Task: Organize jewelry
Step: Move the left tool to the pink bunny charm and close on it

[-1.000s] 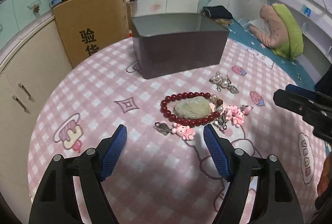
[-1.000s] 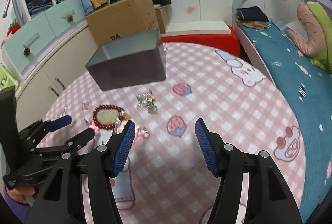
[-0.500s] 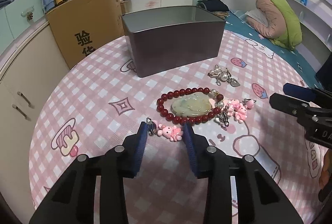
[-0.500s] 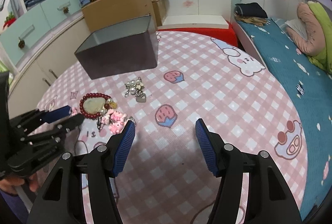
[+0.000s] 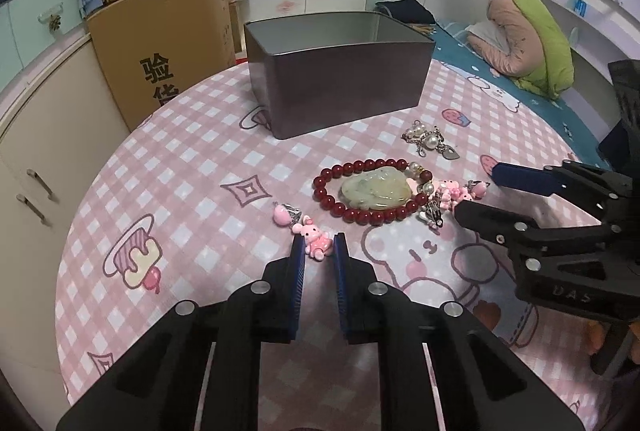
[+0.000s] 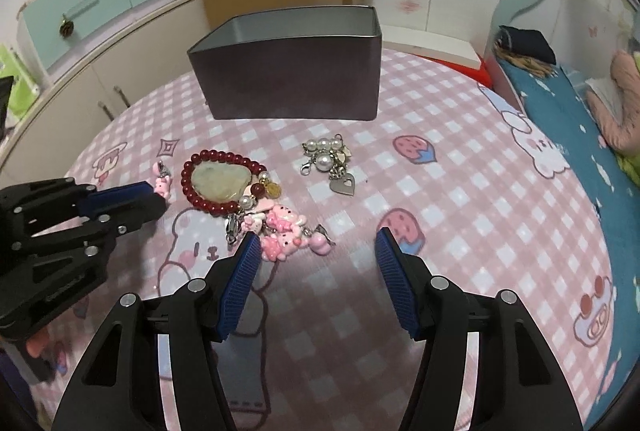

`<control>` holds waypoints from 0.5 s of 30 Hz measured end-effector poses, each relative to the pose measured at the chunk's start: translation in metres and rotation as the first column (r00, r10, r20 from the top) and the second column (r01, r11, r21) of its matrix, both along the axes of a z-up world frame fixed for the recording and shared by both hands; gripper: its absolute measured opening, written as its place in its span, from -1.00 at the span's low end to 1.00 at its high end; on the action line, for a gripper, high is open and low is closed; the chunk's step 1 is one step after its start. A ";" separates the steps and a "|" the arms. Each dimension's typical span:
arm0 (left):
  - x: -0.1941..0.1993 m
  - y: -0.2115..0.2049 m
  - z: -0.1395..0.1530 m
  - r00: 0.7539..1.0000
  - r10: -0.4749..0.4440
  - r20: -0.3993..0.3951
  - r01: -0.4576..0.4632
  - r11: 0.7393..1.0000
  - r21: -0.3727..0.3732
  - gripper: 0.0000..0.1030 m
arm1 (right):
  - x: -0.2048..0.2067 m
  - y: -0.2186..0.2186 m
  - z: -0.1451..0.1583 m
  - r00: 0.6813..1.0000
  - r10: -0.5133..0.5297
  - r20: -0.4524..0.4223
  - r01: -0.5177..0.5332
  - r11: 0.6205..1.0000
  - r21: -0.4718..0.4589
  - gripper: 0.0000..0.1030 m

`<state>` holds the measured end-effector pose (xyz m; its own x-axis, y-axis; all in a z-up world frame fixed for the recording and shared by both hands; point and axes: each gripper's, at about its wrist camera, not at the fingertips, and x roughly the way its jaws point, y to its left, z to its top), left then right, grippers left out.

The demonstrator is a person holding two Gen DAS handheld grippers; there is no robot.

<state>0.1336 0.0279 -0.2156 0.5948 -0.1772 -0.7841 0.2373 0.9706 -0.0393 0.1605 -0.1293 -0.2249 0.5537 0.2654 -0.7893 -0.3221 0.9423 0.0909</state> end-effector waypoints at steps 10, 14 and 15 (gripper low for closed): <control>-0.005 0.007 0.010 1.000 -0.018 0.025 0.019 0.998 -0.059 -0.85 | 0.000 -0.006 0.001 1.000 -0.003 -0.004 0.003 1.000 -0.007 -0.54; -0.008 0.007 0.016 0.999 -0.034 0.040 0.037 0.996 -0.076 -1.00 | -0.005 -0.011 0.007 1.000 -0.015 0.009 0.015 1.000 0.010 -0.54; -0.009 0.007 0.018 0.998 -0.040 0.045 0.043 0.996 -0.077 -1.00 | -0.006 -0.012 0.010 1.000 -0.018 0.015 0.018 1.000 0.016 -0.54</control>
<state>0.1247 0.0350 -0.1978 0.6186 -0.2622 -0.7406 0.2804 0.9543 -0.1036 0.1549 -0.1414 -0.2144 0.5703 0.2676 -0.7766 -0.3065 0.9465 0.1011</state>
